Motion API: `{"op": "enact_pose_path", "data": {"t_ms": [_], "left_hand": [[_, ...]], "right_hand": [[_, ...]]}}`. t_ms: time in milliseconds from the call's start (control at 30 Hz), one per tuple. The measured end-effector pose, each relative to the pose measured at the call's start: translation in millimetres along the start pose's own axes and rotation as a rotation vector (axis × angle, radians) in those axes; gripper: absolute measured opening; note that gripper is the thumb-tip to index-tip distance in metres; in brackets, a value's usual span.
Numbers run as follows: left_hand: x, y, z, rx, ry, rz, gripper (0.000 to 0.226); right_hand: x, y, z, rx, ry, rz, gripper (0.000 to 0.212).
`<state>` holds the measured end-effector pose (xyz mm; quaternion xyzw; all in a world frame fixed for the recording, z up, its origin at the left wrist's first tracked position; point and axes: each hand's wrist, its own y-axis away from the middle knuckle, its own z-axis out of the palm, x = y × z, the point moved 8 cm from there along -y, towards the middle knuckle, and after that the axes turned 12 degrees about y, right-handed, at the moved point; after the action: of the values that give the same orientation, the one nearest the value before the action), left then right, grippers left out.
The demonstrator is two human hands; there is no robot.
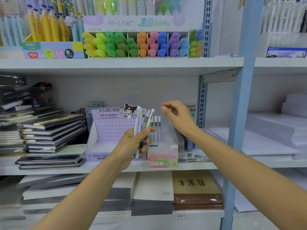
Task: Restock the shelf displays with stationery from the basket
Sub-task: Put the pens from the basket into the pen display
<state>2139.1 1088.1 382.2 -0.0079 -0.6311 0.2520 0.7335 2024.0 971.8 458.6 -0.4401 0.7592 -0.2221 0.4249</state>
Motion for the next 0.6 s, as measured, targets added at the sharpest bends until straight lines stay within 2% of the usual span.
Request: {"op": "enact_pose_path", "data": {"t_ms": [67,133,267,467,533,600], "left_hand": [[2,2,6,-0.019,-0.017,0.001,0.025],[6,4,12,-0.036,-0.021,0.003,0.025],[12,8,15,-0.019,-0.029,-0.003,0.028],[25,18,-6,0.204,0.140,-0.015,0.026],[28,22,-7,0.246,0.244,-0.017,0.024],[34,26,-8,0.291,0.248,0.007,0.019]], "right_hand": [[-17,5,3,-0.138,-0.242,0.012,0.027],[-31,10,5,-0.225,-0.338,-0.007,0.022],[-37,13,-8,-0.181,-0.464,-0.004,0.010],[-18,14,-41,-0.009,-0.730,0.116,0.009],[-15,19,-43,-0.006,-0.776,0.137,0.010],[-13,25,-40,-0.042,-0.788,0.145,0.007]]}}
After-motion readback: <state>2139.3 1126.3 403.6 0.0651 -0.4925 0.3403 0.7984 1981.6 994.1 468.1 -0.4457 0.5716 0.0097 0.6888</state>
